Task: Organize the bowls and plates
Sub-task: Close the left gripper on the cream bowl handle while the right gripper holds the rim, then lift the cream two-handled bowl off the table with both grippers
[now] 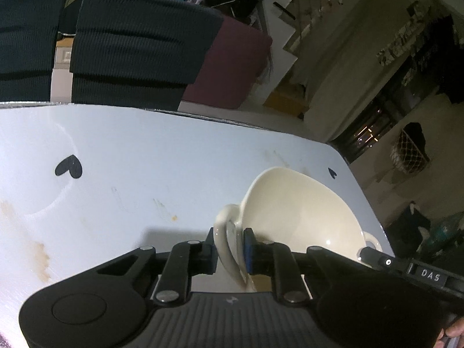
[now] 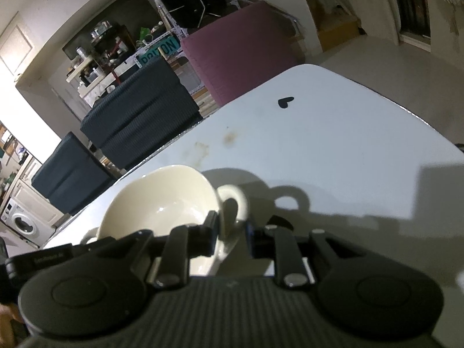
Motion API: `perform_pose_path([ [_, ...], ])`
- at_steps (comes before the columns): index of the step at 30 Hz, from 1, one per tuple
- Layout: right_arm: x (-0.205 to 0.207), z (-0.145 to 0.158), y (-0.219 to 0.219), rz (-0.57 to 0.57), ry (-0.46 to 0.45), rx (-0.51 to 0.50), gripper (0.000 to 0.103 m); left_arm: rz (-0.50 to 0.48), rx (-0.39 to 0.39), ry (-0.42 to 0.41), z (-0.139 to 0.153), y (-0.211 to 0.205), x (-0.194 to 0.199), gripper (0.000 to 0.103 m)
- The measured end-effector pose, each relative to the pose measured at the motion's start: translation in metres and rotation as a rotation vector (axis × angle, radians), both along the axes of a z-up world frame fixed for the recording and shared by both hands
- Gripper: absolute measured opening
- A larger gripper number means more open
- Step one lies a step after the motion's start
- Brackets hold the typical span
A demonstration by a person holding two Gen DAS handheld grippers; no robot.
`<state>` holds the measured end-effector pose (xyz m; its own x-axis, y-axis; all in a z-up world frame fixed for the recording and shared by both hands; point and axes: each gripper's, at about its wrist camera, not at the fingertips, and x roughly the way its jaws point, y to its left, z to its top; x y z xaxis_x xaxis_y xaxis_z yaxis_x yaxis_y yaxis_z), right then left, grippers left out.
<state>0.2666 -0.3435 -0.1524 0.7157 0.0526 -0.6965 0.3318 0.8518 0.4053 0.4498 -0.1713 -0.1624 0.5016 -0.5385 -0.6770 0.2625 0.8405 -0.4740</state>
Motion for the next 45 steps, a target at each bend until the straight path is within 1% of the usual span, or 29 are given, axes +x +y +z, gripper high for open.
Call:
perform_pose_path([
  [5,0.001,0.001,-0.002,0.002,0.004,0.013,0.024,0.028,-0.025,0.013,0.0,0.005,-0.002,0.019],
  [9,0.001,-0.001,-0.003,0.006,0.006,0.013,0.024,0.026,-0.036,0.016,0.002,0.009,-0.004,0.018],
  [16,0.002,0.001,0.005,0.028,0.017,-0.047,0.024,0.026,-0.021,0.033,0.005,0.007,0.0,0.018],
  [21,0.001,0.001,0.006,0.033,0.017,-0.07,0.024,0.037,-0.023,0.045,0.006,0.005,0.001,0.018],
  [32,-0.003,0.003,0.009,0.031,0.002,-0.112,0.024,0.035,0.008,-0.026,0.008,0.002,-0.01,0.018],
  [34,-0.003,0.004,0.011,0.04,-0.006,-0.129,0.024,0.04,0.007,-0.034,0.01,0.003,-0.012,0.018],
  [37,-0.005,0.008,0.016,0.055,-0.022,-0.162,0.024,0.039,0.009,-0.071,0.016,0.002,-0.017,0.018],
  [41,-0.008,0.014,0.017,0.05,-0.042,-0.179,0.024,0.038,0.022,-0.059,0.018,0.0,-0.02,0.018],
  [43,-0.008,0.013,0.016,0.05,-0.025,-0.179,0.024,0.038,0.033,-0.052,0.017,-0.001,-0.02,0.018],
  [45,-0.008,0.009,0.014,0.049,-0.013,-0.168,0.024,0.047,0.022,-0.032,0.014,0.001,-0.018,0.018],
])
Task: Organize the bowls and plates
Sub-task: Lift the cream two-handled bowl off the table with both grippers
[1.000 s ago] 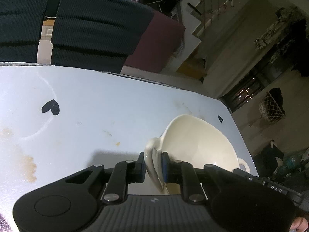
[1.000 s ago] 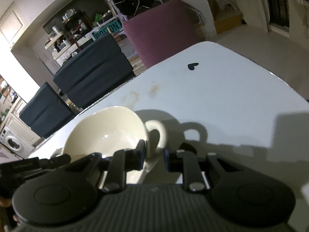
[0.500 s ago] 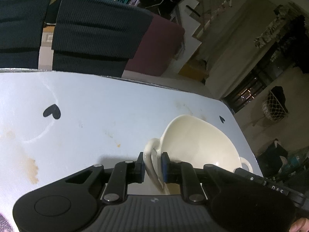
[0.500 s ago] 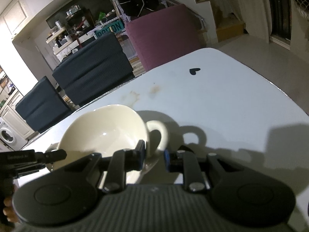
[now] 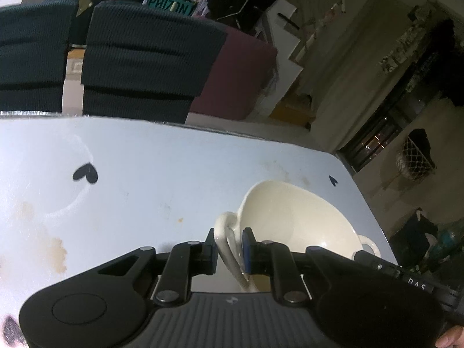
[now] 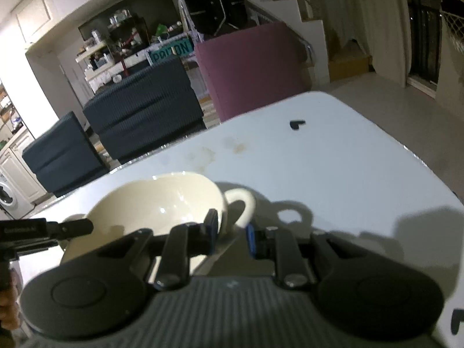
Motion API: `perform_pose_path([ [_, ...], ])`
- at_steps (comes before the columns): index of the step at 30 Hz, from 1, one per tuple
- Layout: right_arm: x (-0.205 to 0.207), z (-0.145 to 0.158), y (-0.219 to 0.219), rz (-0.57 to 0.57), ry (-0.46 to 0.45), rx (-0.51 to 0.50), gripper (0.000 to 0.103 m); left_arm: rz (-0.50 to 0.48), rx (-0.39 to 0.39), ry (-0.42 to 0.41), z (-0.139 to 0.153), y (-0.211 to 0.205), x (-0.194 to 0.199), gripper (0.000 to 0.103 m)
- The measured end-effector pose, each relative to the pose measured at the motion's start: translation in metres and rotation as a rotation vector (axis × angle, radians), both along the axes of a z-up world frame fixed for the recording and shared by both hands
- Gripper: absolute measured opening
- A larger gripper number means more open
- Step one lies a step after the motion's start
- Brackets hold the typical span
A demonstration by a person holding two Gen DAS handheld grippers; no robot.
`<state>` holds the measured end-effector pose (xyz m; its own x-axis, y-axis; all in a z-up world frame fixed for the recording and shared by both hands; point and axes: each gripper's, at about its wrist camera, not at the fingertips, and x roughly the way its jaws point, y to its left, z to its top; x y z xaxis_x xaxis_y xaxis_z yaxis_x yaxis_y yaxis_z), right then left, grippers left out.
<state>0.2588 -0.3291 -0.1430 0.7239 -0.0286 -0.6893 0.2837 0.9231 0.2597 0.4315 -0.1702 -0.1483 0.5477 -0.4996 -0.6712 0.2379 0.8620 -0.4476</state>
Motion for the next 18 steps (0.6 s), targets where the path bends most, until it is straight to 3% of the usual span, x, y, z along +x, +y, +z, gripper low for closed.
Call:
perform_pose_path([
  [6,0.004,-0.006,-0.014,-0.001,0.027,0.104,0.026,0.011,-0.023,0.041,-0.004,0.007,0.013,0.019],
  [12,0.009,-0.009,-0.012,-0.017,0.012,0.106,0.034,0.02,-0.032,0.023,-0.005,0.005,0.017,0.021],
  [18,0.01,-0.011,-0.009,-0.012,0.0,0.121,0.03,0.012,-0.029,0.021,-0.007,0.003,0.019,0.022],
])
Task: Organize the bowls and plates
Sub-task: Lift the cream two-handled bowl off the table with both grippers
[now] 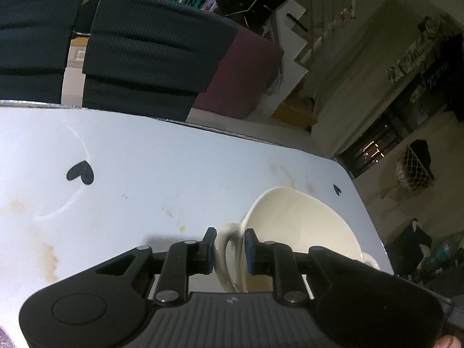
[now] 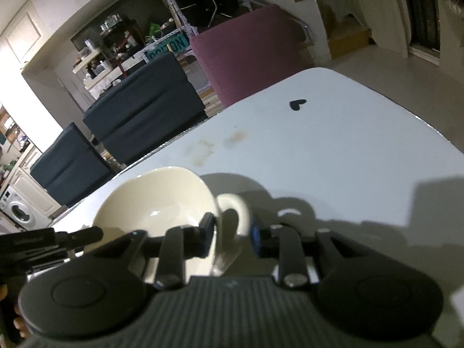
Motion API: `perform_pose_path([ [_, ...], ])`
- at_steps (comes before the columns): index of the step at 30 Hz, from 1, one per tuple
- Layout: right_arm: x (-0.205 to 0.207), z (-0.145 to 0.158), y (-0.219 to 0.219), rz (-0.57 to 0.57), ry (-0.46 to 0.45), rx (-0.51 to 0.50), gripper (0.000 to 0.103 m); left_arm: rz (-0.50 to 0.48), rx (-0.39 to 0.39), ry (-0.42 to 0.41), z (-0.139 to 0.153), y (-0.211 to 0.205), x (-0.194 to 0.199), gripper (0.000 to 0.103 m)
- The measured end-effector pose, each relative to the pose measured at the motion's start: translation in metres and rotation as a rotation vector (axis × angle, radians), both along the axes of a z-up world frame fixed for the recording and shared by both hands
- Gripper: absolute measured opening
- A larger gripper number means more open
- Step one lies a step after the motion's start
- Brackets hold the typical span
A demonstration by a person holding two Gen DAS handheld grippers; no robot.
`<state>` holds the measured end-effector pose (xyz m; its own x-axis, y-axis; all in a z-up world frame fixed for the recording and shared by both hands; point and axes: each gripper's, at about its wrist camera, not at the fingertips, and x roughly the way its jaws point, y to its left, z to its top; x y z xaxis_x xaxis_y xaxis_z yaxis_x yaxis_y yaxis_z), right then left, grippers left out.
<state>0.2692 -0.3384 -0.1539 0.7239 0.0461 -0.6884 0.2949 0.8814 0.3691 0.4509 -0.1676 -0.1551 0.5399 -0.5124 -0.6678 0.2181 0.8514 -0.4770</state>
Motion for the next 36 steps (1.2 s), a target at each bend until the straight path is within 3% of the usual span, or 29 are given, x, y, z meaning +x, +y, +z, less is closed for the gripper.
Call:
perform_pose_path([
  [9,-0.002,0.008,0.009,0.019,-0.02,-0.074,0.028,0.034,-0.038,-0.013,-0.001,0.006,-0.007,0.021],
  [19,-0.012,0.027,0.013,0.031,-0.067,-0.079,0.028,0.071,-0.044,-0.056,0.032,0.019,-0.033,0.021],
  [36,-0.07,0.082,0.066,0.138,-0.088,-0.076,0.028,0.153,-0.02,-0.06,0.1,0.088,-0.142,0.021],
])
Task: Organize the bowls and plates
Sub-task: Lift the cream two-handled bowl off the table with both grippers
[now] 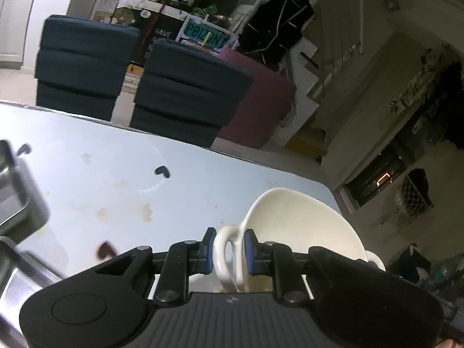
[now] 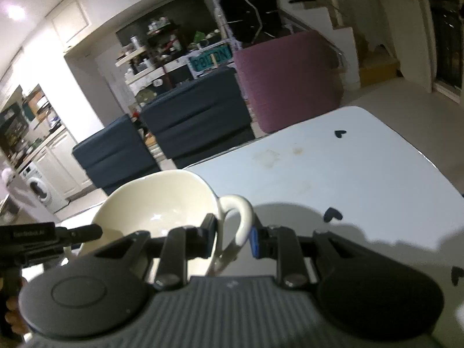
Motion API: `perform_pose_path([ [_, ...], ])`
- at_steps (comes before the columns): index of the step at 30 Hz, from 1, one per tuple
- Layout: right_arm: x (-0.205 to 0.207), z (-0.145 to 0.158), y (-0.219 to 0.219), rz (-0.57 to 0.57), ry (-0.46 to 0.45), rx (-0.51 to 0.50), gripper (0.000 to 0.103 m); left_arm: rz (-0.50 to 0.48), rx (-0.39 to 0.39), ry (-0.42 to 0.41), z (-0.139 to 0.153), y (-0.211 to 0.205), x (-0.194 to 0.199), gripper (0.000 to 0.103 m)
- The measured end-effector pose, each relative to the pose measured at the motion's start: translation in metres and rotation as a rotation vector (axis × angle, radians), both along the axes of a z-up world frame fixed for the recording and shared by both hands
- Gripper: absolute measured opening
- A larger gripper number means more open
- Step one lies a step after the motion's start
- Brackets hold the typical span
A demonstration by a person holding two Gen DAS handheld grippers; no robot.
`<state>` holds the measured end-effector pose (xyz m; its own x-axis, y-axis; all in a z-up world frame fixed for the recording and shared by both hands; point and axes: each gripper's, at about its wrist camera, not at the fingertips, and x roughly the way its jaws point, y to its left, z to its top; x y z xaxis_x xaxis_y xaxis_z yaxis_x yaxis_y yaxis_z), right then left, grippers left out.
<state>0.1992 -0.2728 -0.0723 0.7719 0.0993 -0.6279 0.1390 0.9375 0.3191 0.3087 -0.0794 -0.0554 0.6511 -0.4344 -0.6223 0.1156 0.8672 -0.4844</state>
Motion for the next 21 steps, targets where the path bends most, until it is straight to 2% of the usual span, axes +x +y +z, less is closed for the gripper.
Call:
perform_pose_path([
  [9,-0.033,0.014,0.027,0.054,-0.007,0.009,0.028,0.033,0.028,-0.006,0.018,0.037,-0.065,0.021],
  [21,-0.062,0.015,0.063,0.135,0.029,0.012,0.027,0.105,-0.017,0.015,0.007,0.094,-0.14,0.02],
])
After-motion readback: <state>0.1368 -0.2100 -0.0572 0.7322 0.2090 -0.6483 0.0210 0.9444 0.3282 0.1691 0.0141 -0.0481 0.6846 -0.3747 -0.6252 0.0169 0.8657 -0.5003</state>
